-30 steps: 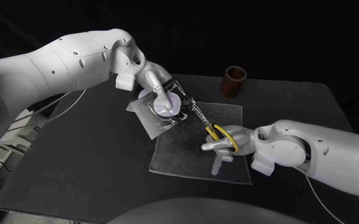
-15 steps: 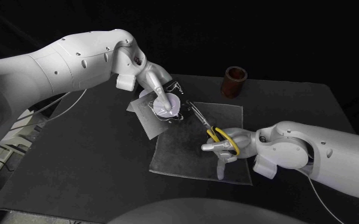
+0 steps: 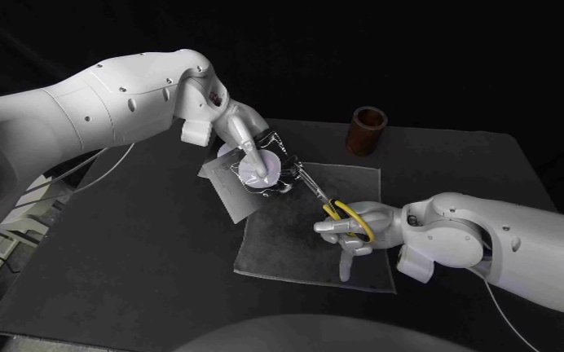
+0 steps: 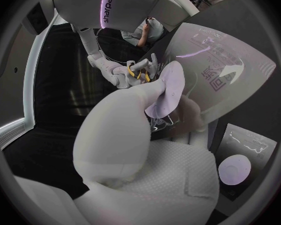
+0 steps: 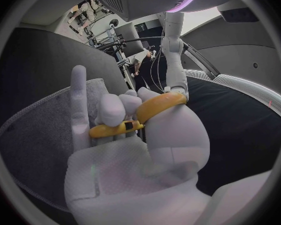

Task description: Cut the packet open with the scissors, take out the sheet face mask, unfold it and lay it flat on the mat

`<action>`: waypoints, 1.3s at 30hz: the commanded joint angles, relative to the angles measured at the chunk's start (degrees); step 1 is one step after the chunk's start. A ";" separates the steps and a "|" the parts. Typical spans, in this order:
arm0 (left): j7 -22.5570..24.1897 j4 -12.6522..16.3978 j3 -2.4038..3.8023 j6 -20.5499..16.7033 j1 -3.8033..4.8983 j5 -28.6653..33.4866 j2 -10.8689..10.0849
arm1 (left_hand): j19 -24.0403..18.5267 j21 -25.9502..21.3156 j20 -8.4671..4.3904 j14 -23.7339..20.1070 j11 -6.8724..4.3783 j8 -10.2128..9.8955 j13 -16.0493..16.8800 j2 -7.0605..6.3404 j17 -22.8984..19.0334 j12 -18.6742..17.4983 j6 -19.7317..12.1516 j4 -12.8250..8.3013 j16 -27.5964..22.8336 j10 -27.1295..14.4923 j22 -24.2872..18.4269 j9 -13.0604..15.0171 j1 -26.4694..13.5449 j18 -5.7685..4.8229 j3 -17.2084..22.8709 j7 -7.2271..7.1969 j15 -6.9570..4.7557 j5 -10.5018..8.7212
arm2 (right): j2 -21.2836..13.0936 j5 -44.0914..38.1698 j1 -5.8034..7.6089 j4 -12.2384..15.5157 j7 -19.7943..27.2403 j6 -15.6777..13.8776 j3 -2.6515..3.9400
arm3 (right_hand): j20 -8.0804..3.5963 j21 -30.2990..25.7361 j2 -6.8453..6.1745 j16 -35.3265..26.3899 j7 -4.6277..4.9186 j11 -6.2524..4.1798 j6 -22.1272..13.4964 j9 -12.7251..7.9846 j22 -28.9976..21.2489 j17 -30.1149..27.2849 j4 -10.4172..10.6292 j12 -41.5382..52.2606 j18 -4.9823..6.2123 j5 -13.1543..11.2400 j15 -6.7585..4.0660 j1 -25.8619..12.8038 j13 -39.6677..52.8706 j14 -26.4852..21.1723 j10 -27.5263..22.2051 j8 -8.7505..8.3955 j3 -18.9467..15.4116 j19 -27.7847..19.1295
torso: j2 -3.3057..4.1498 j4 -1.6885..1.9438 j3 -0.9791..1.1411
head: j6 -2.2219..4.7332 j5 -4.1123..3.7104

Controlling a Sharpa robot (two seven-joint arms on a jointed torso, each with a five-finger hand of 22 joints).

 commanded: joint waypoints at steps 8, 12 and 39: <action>0.35 0.44 -0.05 1.93 0.02 -1.29 0.15 | -0.08 0.39 -0.13 0.21 0.10 0.21 0.08 0.69 0.07 0.16 0.20 -0.22 -0.21 0.42 0.08 1.00 -0.07 0.66 0.45 0.16 -0.24 0.25 | 0.12 -2.72 0.18 -0.39 5.27 -3.50 0.14 | -0.89 -0.92 -6.26 -5.40 5.19 4.00 -5.51 -12.65 -0.24 -4.39 -4.97 -8.47 2.72 -0.19 2.75 6.02 -4.05 0.53 -1.29 -19.00 0.29 2.14 | 0.02 0.02 -0.04 | 0.18 0.04; 0.26 0.45 -0.05 2.13 0.02 -1.46 0.16 | -0.08 0.39 -0.13 0.21 0.10 0.21 0.08 0.69 0.07 0.16 0.20 -0.22 -0.21 0.42 0.08 1.00 -0.07 0.66 0.45 0.16 -0.24 0.25 | 0.15 -4.04 0.29 -0.54 5.26 -3.74 0.14 | 0.47 -3.92 -8.29 -19.38 6.53 5.29 -5.66 -16.38 -1.67 -14.12 -6.21 -26.46 2.72 0.23 4.22 6.39 -17.10 -5.10 -6.71 -24.08 -0.03 -1.21 | 0.04 0.02 -0.02 | 0.15 0.09; 0.17 0.42 -0.06 2.59 0.02 -2.87 0.07 | -0.07 0.43 -0.14 0.24 0.09 0.27 0.10 0.68 0.11 0.17 0.14 -0.35 -0.24 0.44 0.08 1.20 -0.16 0.67 0.62 0.15 -0.25 0.25 | -0.04 -7.08 0.88 -0.13 3.98 1.54 0.08 | 10.52 -21.32 -7.94 -52.99 12.53 14.21 -11.97 -20.90 -8.29 -35.61 -7.11 -51.06 1.76 -0.25 15.66 7.83 -40.86 -35.07 -25.58 -28.01 -11.93 -22.44 | -0.02 -0.03 -0.04 | 0.54 0.13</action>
